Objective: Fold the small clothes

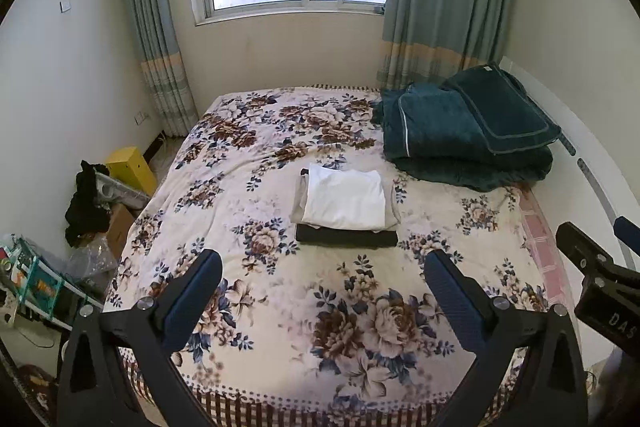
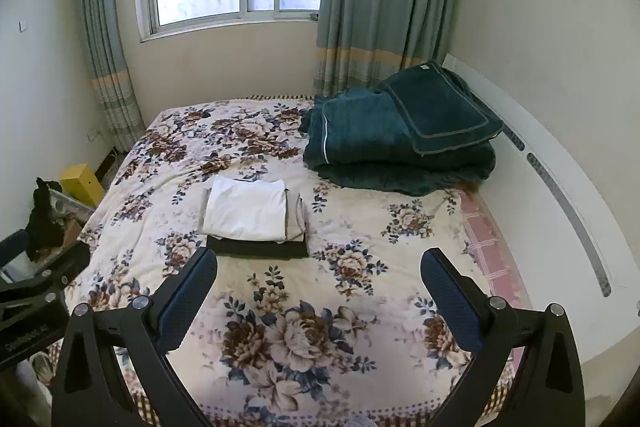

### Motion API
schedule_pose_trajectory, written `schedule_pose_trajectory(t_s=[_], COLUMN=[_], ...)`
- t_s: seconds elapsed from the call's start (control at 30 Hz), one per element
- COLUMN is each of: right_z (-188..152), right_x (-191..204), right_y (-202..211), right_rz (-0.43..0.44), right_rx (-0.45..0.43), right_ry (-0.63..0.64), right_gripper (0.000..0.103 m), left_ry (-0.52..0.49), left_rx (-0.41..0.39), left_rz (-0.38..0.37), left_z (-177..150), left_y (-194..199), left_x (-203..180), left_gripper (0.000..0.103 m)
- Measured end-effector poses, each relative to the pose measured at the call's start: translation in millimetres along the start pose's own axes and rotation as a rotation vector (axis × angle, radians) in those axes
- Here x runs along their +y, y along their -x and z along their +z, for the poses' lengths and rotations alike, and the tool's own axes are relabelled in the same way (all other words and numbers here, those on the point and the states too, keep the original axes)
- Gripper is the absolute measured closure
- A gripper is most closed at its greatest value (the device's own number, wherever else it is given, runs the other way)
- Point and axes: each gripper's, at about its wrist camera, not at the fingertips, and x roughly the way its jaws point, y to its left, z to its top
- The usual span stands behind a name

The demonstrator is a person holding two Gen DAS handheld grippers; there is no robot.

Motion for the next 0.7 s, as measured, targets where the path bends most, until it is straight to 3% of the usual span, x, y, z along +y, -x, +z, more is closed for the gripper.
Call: schedule_pose_trajectory(t_s=[0.7], right_z=[19.3], right_x=[3.9], right_y=[24.4], right_rz=[0.047], right_rx=[-0.007], right_ry=[0.028], right_gripper=[0.000], left_ry=[0.019], left_rx=[-0.074], left_rz=[0.055], left_z=[7.7], left_y=[33.8], left_x=[6.4], left_gripper=[0.000])
